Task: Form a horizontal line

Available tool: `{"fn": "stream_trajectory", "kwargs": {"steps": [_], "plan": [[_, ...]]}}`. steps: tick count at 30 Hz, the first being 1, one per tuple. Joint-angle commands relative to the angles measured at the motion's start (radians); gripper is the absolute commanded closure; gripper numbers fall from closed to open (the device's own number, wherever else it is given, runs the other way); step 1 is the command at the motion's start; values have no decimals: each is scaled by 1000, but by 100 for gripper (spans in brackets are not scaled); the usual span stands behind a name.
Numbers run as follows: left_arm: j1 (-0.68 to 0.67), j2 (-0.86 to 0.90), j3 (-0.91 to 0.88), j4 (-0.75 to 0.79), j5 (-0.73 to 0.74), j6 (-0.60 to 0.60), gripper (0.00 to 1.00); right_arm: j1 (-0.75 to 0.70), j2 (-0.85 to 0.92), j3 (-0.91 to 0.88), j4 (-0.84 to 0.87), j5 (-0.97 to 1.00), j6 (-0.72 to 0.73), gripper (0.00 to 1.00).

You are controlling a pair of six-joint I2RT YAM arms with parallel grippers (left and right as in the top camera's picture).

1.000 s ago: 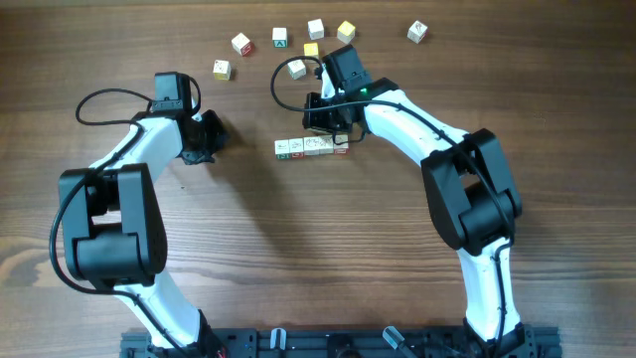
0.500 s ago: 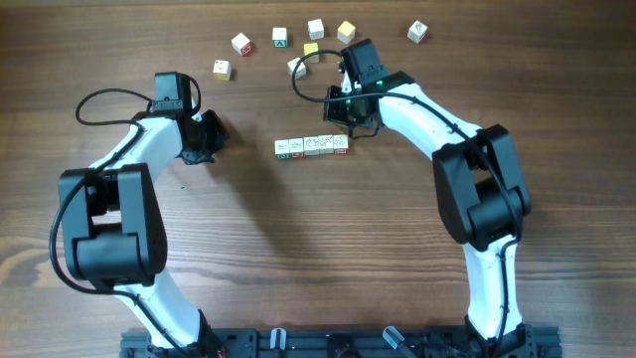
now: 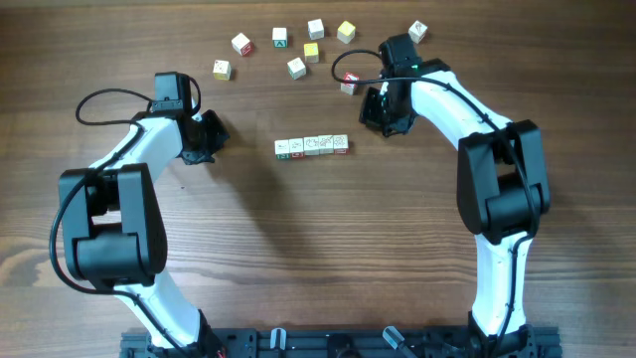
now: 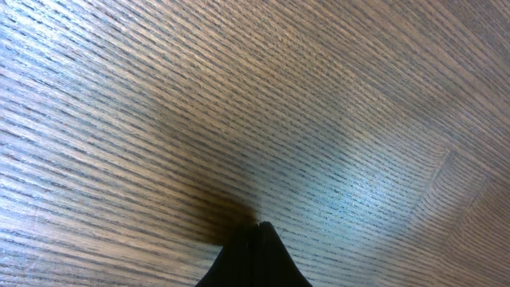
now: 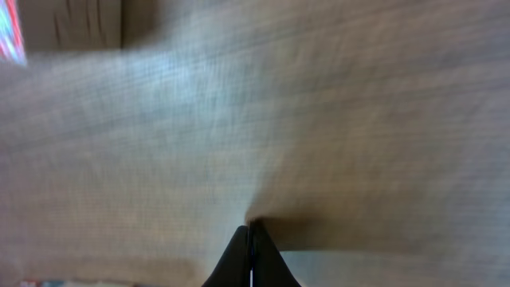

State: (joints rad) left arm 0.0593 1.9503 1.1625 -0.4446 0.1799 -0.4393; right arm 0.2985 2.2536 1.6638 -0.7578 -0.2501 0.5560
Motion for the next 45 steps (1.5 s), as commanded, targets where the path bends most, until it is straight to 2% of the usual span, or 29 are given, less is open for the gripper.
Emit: {"fn": "stream_trajectory", "kwargs": {"steps": [1, 12, 28, 38, 41, 45], "plan": [[3, 15, -18, -20, -32, 5, 96, 35, 9, -3, -44, -47, -44, 96], [3, 15, -18, -20, -32, 5, 96, 71, 9, -3, -98, -66, -58, 96], [3, 15, -18, -20, -32, 5, 96, 73, 9, -3, -101, -202, -58, 96], [3, 15, -18, -20, -32, 5, 96, 74, 9, -3, -122, -204, -58, 96], [3, 15, -18, -20, -32, 5, 96, 74, 9, -3, -119, -162, -59, 96], [3, 15, -18, -20, -32, 5, 96, 74, 9, -3, -119, 47, -58, 96]]}}
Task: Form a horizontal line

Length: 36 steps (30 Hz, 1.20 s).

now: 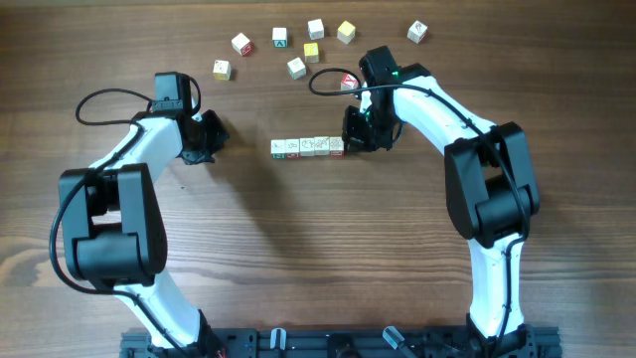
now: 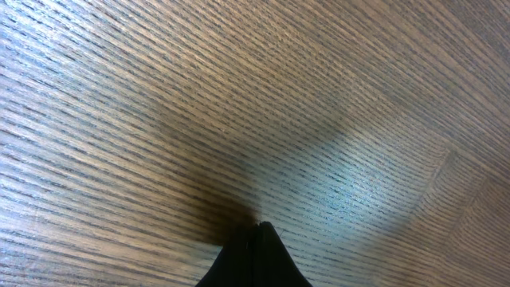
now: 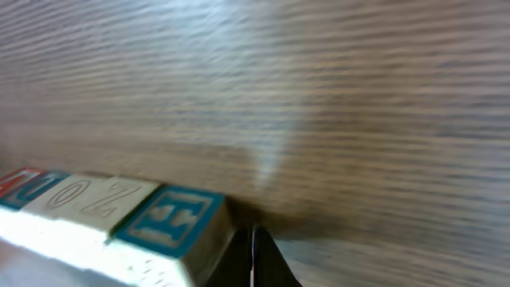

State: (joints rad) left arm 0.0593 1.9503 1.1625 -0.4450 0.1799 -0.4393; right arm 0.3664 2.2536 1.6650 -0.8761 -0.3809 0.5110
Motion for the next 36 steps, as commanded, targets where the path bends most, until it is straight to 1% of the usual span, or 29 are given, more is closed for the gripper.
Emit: {"fn": "stream_trajectory", "kwargs": {"steps": [1, 4, 6, 12, 18, 22, 25, 28, 30, 32, 33, 36], "plan": [[3, 15, -18, -19, -32, 5, 96, 6, 9, -4, -1, 223, -11, 96], [3, 15, -18, -3, -11, 4, 96, 6, 9, -5, 0, 303, -10, 96], [3, 15, -18, 37, 56, 2, 96, 6, 10, -5, 4, 337, -10, 96], [3, 15, 5, 170, 155, -126, 96, 6, 10, -5, 25, 386, -4, 96], [1, 15, 61, 204, 249, -167, 96, 6, 10, -5, 41, 402, 61, 96], [-26, 15, 77, 225, 257, -345, 96, 5, 10, -5, 41, 437, 178, 96], [-64, 15, 77, 268, 261, -476, 96, 5, 10, -5, 42, 442, 237, 95], [-112, 15, 77, 350, 345, -578, 96, 5, 10, -5, 42, 442, 253, 95], [-147, 15, 77, 417, 362, -640, 96, 5, 10, -5, 42, 442, 251, 94], [-180, 15, 77, 491, 362, -678, 96, 5, 11, -5, 40, 442, 251, 94], [-195, 15, 77, 515, 361, -675, 96, 5, 14, -5, 37, 442, 251, 94], [-237, 15, 77, 535, 310, -667, 96, 5, 14, -10, 34, 442, 251, 94]]}}
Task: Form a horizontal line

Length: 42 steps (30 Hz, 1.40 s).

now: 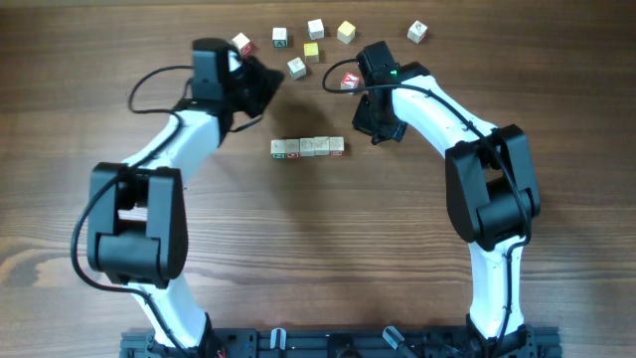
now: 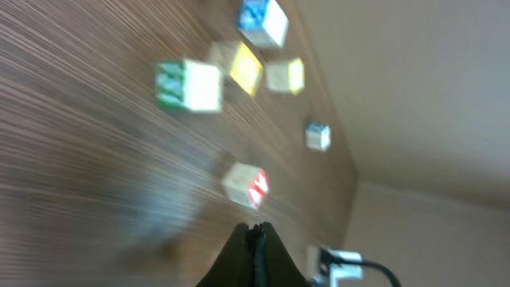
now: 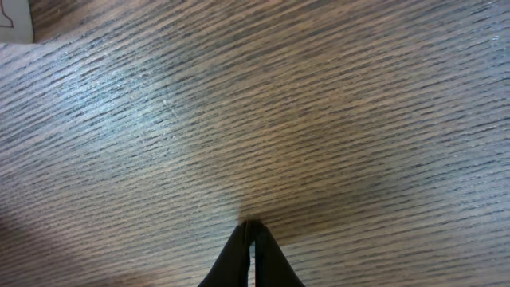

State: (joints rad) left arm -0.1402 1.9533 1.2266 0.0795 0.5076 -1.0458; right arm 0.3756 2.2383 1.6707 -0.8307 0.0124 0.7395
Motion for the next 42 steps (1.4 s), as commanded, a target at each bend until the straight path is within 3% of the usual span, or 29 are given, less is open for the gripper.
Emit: {"fn": "stream_trajectory", "kwargs": {"steps": [1, 4, 5, 6, 8, 10, 14, 18, 25, 31, 38, 42], "plan": [[-48, 12, 13, 11, -47, -78, 96, -5, 29, -20, -11, 48, 22, 94], [-75, 12, 13, 11, -110, -178, 95, -7, 29, -27, -16, 48, 14, 94], [-83, 12, 13, 16, -113, -194, 80, -10, 29, -27, -17, 47, 5, 94], [-87, 12, 13, 20, -113, -193, 78, -13, 29, -27, -16, 41, -5, 94], [-95, 12, 13, 22, -121, -194, 96, -22, 29, -27, -21, 40, -8, 87], [-103, 12, 13, 21, -137, -205, 96, -31, 28, -27, -25, 39, -34, 87], [-113, 12, 13, -31, -192, -365, 96, -57, 26, -27, -42, 15, -85, 96], [-113, 12, 13, -130, -216, -480, 96, -91, 26, -27, -45, -42, -81, 96], [-113, 12, 13, -228, -209, -509, 96, -102, 29, -28, -46, -57, -56, 96], [-72, 8, 35, -257, -202, -169, 96, -102, 29, -28, -42, -64, -71, 96], [145, -46, 225, -624, -234, 208, 96, -102, 26, -5, 166, -273, -568, 96], [241, -53, 240, -805, -326, 234, 96, -100, 23, 53, 246, -362, -731, 96]]}}
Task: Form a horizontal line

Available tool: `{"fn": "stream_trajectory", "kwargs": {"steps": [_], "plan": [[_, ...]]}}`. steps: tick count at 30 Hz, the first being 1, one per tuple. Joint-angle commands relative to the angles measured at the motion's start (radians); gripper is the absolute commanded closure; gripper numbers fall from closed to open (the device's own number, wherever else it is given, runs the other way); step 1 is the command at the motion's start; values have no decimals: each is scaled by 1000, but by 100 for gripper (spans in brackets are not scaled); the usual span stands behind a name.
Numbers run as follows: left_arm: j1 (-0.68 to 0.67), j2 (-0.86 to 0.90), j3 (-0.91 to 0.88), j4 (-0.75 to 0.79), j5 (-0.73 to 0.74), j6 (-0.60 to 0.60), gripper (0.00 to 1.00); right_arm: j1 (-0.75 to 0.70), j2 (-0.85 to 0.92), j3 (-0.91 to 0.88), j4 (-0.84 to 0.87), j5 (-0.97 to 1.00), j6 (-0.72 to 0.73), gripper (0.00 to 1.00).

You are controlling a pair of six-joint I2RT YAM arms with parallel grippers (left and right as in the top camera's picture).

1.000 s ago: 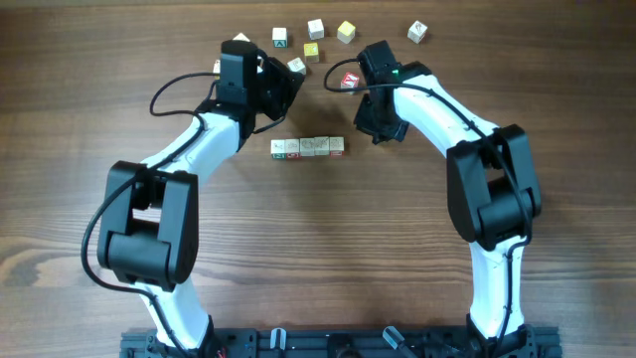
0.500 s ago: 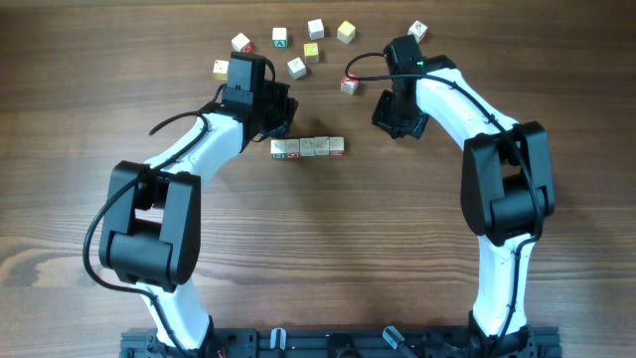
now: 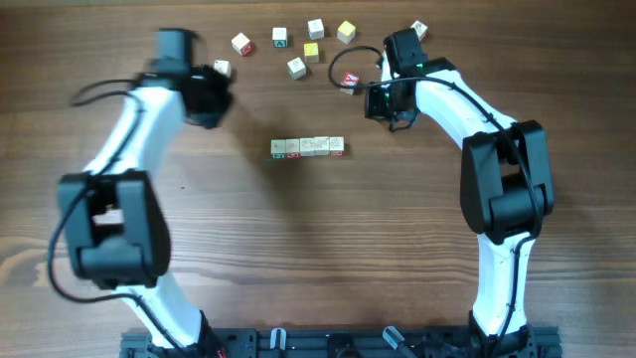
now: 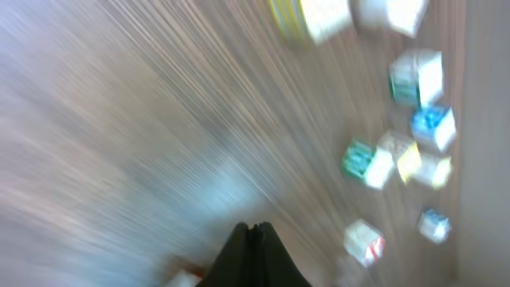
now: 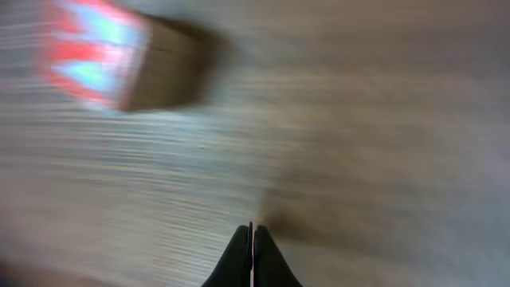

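A short row of lettered wooden blocks (image 3: 309,147) lies side by side at the table's middle. Loose blocks are scattered along the back, among them a yellow one (image 3: 311,50) and a red-faced one (image 3: 349,80). My right gripper (image 3: 381,107) is shut and holds nothing, just right of the red-faced block (image 5: 103,56), well above the row's right end. My left gripper (image 3: 211,107) is shut and holds nothing, at the back left beside a loose block (image 3: 221,68). The left wrist view is blurred; several loose blocks (image 4: 368,163) show beyond its fingertips (image 4: 256,233).
More loose blocks sit at the far edge: one at the back right (image 3: 418,30), one at the back left (image 3: 241,44), and others between them (image 3: 315,28). Cables loop beside both wrists. The wooden table (image 3: 318,249) is bare in front of the row.
My left arm has swung from the loose blocks near the back middle over to the back left. My right gripper has moved from beside the row's right end up to the red-faced block. Both stay shut.
At first both grippers stood shut, left and right of the row, apart from it. Then my right gripper was against the row's right end, and the row lay slightly further left. After that it stood back from the row while my left arm was among the loose blocks.
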State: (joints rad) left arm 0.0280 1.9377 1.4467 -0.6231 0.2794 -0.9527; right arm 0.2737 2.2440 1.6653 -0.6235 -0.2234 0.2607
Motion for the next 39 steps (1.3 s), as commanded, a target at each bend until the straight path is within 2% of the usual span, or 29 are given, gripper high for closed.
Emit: {"fn": "stream_trajectory", "kwargs": {"steps": [1, 4, 7, 17, 21, 26, 30, 39], "plan": [[97, -37, 16, -156, -151, 140, 96, 4, 17, 76, 60, -146, -309, 95], [136, -37, -7, -235, -292, 138, 96, 20, 17, 92, 130, -253, -447, 96], [149, -37, -37, -230, -342, 138, 96, 53, 17, 92, 184, -304, -526, 95], [148, -37, -99, -128, -344, 137, 96, 185, 17, 92, 193, -157, -632, 96], [148, -36, -101, -124, -344, 137, 96, 196, 17, 92, 178, -174, -636, 96], [148, -36, -101, -123, -344, 137, 96, 208, 17, 92, 93, -202, -758, 96], [148, -36, -101, -123, -344, 137, 96, 209, 21, 92, 99, -201, -811, 96], [147, -36, -101, -124, -344, 134, 96, 210, 68, 91, 101, -195, -813, 96]]}}
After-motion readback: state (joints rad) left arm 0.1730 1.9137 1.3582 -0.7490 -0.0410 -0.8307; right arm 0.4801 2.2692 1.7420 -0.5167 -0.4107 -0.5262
